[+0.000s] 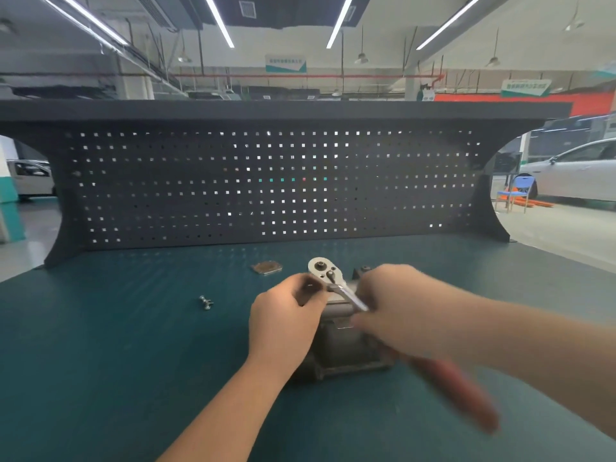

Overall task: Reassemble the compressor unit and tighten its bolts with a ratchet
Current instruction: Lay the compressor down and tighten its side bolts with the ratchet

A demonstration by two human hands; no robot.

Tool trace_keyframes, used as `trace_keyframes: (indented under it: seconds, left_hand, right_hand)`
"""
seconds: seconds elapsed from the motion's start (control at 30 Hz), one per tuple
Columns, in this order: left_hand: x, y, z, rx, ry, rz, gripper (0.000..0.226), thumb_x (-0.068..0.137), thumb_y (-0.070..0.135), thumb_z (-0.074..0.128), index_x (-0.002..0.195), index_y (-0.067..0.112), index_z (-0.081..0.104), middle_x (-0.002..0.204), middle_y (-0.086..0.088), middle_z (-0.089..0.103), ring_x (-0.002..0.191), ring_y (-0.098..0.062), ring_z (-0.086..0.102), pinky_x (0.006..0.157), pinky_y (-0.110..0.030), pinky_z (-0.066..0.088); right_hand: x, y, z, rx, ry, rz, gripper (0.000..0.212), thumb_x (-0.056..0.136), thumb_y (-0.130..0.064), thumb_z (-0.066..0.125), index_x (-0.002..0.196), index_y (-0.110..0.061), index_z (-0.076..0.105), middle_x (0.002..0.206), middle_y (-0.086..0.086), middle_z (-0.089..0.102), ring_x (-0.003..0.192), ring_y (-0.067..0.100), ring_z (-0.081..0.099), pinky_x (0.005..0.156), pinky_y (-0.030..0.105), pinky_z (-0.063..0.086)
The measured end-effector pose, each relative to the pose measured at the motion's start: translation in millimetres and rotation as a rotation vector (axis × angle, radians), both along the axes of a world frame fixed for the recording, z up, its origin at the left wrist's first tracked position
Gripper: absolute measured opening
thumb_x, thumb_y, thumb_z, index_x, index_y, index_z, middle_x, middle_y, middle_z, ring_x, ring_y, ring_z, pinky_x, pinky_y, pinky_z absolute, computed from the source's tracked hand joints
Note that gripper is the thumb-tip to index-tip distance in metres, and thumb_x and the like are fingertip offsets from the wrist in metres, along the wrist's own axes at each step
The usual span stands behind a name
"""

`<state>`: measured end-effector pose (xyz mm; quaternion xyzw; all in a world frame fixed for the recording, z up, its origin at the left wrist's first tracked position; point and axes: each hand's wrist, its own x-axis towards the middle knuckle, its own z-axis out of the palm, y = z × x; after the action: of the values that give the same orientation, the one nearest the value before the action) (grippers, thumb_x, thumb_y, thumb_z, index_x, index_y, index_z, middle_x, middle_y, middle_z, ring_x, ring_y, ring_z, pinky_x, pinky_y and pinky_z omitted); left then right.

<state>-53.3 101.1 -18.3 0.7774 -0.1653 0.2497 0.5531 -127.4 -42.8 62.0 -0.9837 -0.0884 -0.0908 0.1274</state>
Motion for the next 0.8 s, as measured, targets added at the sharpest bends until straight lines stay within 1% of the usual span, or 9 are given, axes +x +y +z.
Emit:
trace_keyframes:
  seconds: [0.07, 0.13, 0.27, 0.4, 0.47, 0.53, 0.6, 0.7, 0.8]
  left_hand:
    - [0, 0, -2, 0.015, 0.002, 0.005, 0.011, 0.084, 0.025, 0.068, 0.081, 0.036, 0.069, 0.068, 0.016, 0.07, 0.066, -0.007, 0.061, 0.067, -0.038, 0.053]
    - [1, 1, -2, 0.035, 0.005, 0.018, 0.014, 0.085, 0.02, 0.067, 0.077, 0.031, 0.067, 0.062, 0.007, 0.067, 0.057, -0.011, 0.05, 0.064, -0.043, 0.05]
    - [0, 4, 0, 0.098, -0.063, -0.002, 0.022, 0.084, 0.027, 0.068, 0.077, 0.048, 0.067, 0.059, 0.015, 0.063, 0.055, -0.007, 0.048, 0.057, -0.033, 0.043]
    - [0, 2, -1, 0.095, -0.091, 0.017, 0.013, 0.086, 0.035, 0.071, 0.089, 0.047, 0.067, 0.074, 0.02, 0.072, 0.073, -0.009, 0.065, 0.07, -0.038, 0.054]
    - [2, 1, -1, 0.043, -0.048, 0.034, 0.005, 0.085, 0.034, 0.071, 0.086, 0.039, 0.072, 0.075, 0.021, 0.072, 0.073, -0.006, 0.067, 0.072, -0.039, 0.056]
    - [3, 1, -2, 0.019, -0.028, 0.037, 0.004, 0.086, 0.035, 0.07, 0.087, 0.036, 0.073, 0.077, 0.025, 0.072, 0.077, 0.001, 0.067, 0.074, -0.034, 0.056]
    - [1, 2, -2, 0.062, -0.054, 0.051, 0.006, 0.086, 0.034, 0.069, 0.088, 0.038, 0.073, 0.08, 0.029, 0.07, 0.079, 0.007, 0.064, 0.068, -0.022, 0.05]
    - [2, 2, -5, 0.101, -0.025, 0.055, 0.015, 0.085, 0.025, 0.069, 0.078, 0.038, 0.069, 0.066, 0.021, 0.067, 0.064, -0.004, 0.057, 0.06, -0.027, 0.045]
    - [3, 3, -5, 0.069, 0.025, 0.032, 0.023, 0.084, 0.013, 0.065, 0.07, 0.032, 0.063, 0.051, 0.014, 0.057, 0.052, -0.009, 0.04, 0.055, -0.032, 0.038]
  right_hand:
    - [-12, 17, -4, 0.518, 0.281, 0.095, 0.016, 0.09, -0.017, 0.059, 0.075, -0.012, 0.058, 0.061, 0.0, 0.07, 0.052, 0.013, 0.068, 0.046, 0.021, 0.052]
    - [-14, 24, -5, 0.761, 0.47, 0.16, 0.011, 0.092, -0.012, 0.058, 0.081, -0.009, 0.059, 0.063, 0.002, 0.071, 0.051, 0.012, 0.068, 0.046, 0.019, 0.051]
    - [6, -1, 7, 0.284, 0.398, 0.047, 0.008, 0.09, -0.013, 0.06, 0.086, -0.006, 0.063, 0.063, -0.001, 0.071, 0.052, 0.012, 0.068, 0.055, 0.024, 0.057]
    - [32, -21, 32, -0.205, -0.031, -0.015, 0.025, 0.094, -0.024, 0.057, 0.116, -0.027, 0.067, 0.09, -0.004, 0.067, 0.081, 0.018, 0.062, 0.075, 0.028, 0.05]
    - [34, -18, 33, -0.43, -0.193, 0.009, 0.022, 0.099, -0.026, 0.048, 0.115, -0.028, 0.062, 0.094, -0.002, 0.065, 0.08, 0.023, 0.058, 0.065, 0.029, 0.044]
    - [29, -13, 25, -0.571, -0.257, 0.009, 0.01, 0.094, -0.018, 0.049, 0.089, -0.02, 0.057, 0.077, 0.0, 0.056, 0.058, 0.019, 0.045, 0.052, 0.027, 0.034]
    - [19, -7, 13, -0.443, -0.162, -0.006, 0.02, 0.087, -0.016, 0.053, 0.069, -0.017, 0.045, 0.063, -0.001, 0.047, 0.049, 0.014, 0.039, 0.042, 0.022, 0.028]
    - [-1, 13, 1, 0.135, 0.17, 0.057, 0.033, 0.09, -0.027, 0.059, 0.062, -0.015, 0.047, 0.042, -0.007, 0.052, 0.039, 0.01, 0.047, 0.035, 0.015, 0.036]
    - [-5, 30, 0, 0.699, 0.481, 0.081, 0.018, 0.094, -0.019, 0.057, 0.08, -0.008, 0.056, 0.056, -0.001, 0.069, 0.05, 0.016, 0.067, 0.054, 0.024, 0.058]
